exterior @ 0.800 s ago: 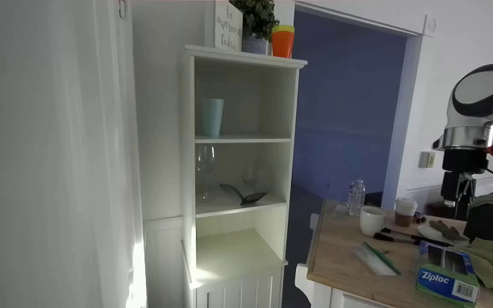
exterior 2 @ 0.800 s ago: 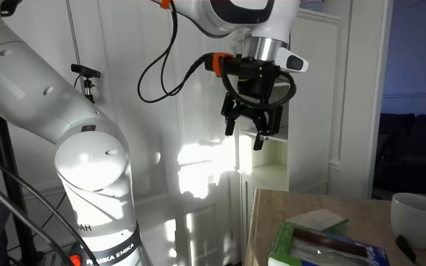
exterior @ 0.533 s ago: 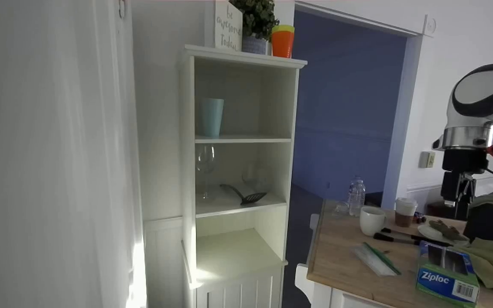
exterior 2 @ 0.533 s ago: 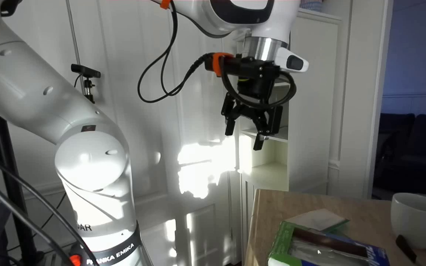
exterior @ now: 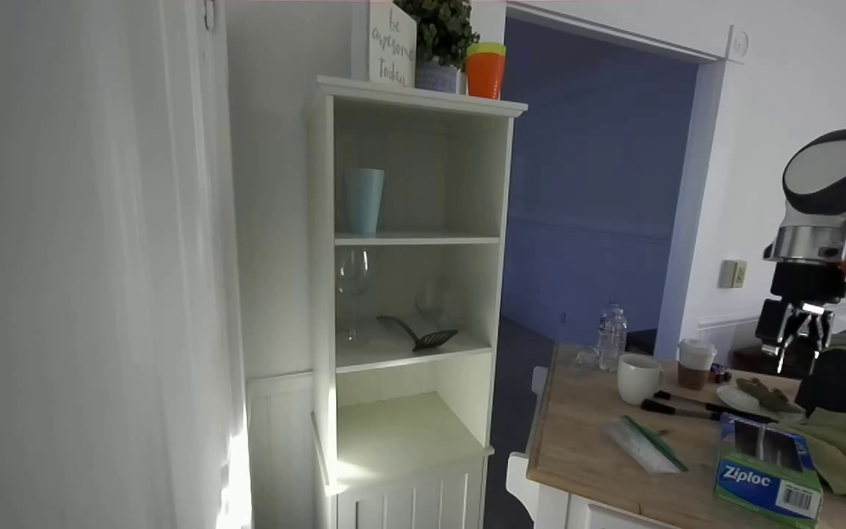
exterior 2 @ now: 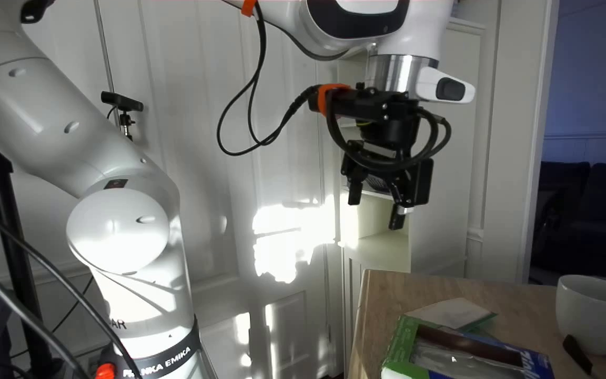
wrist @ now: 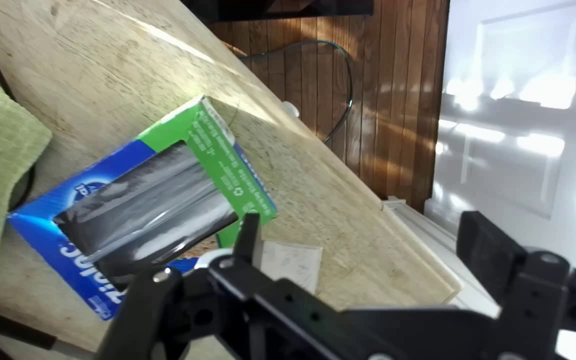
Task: Move the blue box forward
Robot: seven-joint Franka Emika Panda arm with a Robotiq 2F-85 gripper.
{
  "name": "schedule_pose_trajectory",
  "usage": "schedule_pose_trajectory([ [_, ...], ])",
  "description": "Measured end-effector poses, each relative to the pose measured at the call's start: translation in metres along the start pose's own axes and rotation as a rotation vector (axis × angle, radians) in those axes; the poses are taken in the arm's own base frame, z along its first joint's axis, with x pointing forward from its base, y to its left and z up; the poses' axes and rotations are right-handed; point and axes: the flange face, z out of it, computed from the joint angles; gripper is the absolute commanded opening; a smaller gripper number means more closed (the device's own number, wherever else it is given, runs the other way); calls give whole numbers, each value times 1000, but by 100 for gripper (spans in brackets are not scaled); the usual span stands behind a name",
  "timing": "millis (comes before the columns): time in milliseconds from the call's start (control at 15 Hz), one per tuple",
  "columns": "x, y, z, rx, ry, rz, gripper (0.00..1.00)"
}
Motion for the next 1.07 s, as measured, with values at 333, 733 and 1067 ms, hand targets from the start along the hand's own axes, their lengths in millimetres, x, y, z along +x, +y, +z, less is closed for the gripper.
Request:
schedule_pose_trajectory([
  [333, -8, 69, 17, -38, 32, 190, 100],
  [733, 3, 107, 59, -114, 136, 490, 100],
  [1067, 15, 124, 110, -160, 165, 747, 100],
])
